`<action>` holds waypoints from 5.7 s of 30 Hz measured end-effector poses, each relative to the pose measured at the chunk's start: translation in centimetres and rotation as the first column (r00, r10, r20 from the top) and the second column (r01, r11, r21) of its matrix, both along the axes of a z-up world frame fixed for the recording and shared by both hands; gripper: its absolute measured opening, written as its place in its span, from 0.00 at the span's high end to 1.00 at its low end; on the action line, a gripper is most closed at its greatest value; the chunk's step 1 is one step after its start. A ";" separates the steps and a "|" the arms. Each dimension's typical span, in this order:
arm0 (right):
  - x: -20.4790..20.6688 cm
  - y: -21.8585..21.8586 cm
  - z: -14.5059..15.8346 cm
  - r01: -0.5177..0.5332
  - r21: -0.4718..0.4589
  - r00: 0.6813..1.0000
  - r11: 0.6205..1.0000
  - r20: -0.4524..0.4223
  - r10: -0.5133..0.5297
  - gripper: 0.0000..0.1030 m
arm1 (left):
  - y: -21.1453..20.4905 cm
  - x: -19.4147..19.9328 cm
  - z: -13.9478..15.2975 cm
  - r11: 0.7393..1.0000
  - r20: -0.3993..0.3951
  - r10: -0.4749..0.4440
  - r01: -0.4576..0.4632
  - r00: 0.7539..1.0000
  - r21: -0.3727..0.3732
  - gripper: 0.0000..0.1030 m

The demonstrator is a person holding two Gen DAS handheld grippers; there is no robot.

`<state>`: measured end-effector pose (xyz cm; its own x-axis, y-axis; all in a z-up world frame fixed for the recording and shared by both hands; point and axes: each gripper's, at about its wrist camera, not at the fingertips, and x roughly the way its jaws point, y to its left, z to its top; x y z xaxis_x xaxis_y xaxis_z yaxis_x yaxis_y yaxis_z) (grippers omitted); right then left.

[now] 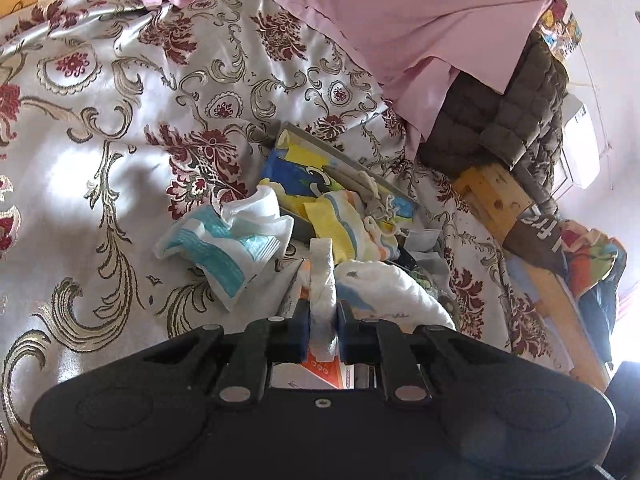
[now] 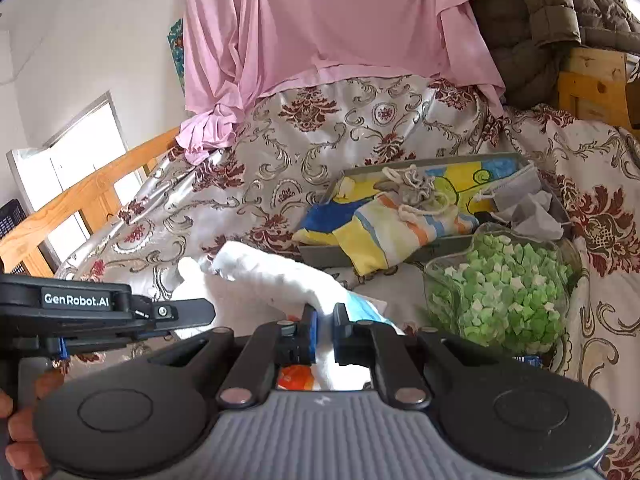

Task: Organize soft objects
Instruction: 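Lift the white cloth with the left tool while the right tool lifts the blue-printed cloth, then carry the white cloth with the left tool while the right tool carries its cloth over the tray, then open the left tool over the tray while the right tool releases the blue-printed cloth there, then move both tools back over the remaining items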

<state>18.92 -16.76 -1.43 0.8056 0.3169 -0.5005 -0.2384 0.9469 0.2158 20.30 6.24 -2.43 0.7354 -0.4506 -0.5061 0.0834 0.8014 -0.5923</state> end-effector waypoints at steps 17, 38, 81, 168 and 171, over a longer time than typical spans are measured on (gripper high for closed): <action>2.3 2.0 -3.0 0.017 -0.188 1.000 0.982 -0.021 -0.022 0.57 | -1.4 2.4 -2.1 1.000 -0.008 -0.014 0.014 1.000 0.013 0.82; 4.8 1.7 -4.7 0.002 -0.156 0.992 0.988 -0.123 -0.022 0.63 | -1.7 3.9 -3.8 0.997 -0.028 -0.071 0.071 0.997 -0.021 0.78; 18.3 -2.8 5.4 0.306 -0.159 0.928 0.939 0.270 -0.257 0.93 | -5.1 15.2 1.1 0.935 0.380 -0.086 -0.057 0.921 0.349 0.86; -10.7 -3.5 2.3 0.211 -0.105 0.967 0.972 0.168 -0.192 0.00 | -3.4 -10.5 4.8 0.860 0.293 0.113 -0.241 0.949 0.449 0.01; -11.0 -3.1 1.2 0.228 -0.131 0.971 0.965 0.098 -0.216 0.00 | -3.7 -11.4 4.3 0.853 0.277 0.117 -0.239 0.954 0.463 0.01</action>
